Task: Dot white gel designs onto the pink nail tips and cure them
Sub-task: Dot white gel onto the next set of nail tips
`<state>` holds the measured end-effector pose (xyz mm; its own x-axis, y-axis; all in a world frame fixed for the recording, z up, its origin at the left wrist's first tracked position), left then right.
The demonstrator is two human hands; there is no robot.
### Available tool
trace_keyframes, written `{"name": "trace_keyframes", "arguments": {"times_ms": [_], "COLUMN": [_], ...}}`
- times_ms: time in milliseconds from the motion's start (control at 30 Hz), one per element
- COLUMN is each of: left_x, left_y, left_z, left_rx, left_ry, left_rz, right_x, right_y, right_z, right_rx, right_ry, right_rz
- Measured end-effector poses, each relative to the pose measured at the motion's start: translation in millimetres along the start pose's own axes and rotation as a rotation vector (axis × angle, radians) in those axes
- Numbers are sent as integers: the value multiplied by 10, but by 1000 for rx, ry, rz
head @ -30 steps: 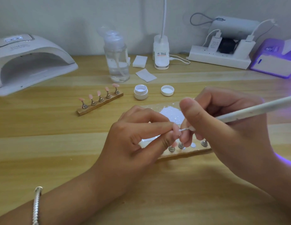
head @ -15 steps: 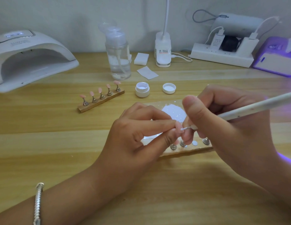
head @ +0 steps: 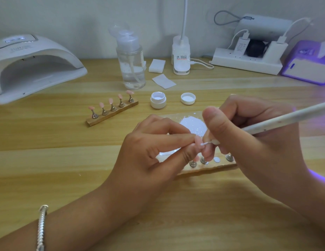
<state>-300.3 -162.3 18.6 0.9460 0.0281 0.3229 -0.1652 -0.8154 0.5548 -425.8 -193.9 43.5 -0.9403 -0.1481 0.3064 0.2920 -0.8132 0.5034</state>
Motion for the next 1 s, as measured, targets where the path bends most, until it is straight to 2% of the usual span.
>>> {"name": "trace_keyframes", "arguments": {"times_ms": [433,733,867,1000], "left_x": [3,8,15,16], "left_y": [-9,-3,-2,-10], "left_z": [14,25,40,62], "left_rx": [1,39,48,62], "left_ry": [-7,2,-4,-6], "left_rz": [-2,-26,-30,-32], "right_x": [22,335,453,449], "right_y": [-3,196,301,290], "right_z": [-61,-136,-375,-639], "right_rx": [-8,-24,-124,-196], "right_ry": [16,94,-104,-267], "right_rz": [-1,-145,-131,-24]}}
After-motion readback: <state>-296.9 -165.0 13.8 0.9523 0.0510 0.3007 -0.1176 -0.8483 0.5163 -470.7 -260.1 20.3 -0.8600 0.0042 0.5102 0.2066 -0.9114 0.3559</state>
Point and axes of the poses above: each hand's wrist, its own y-axis towards the middle knuckle, its own x-axis out of the back of the hand, z = x × y, the point moved 9 cm from there along y, towards the middle knuckle, and after that the axes turned 14 degrees about -y, right-handed, at the moved point
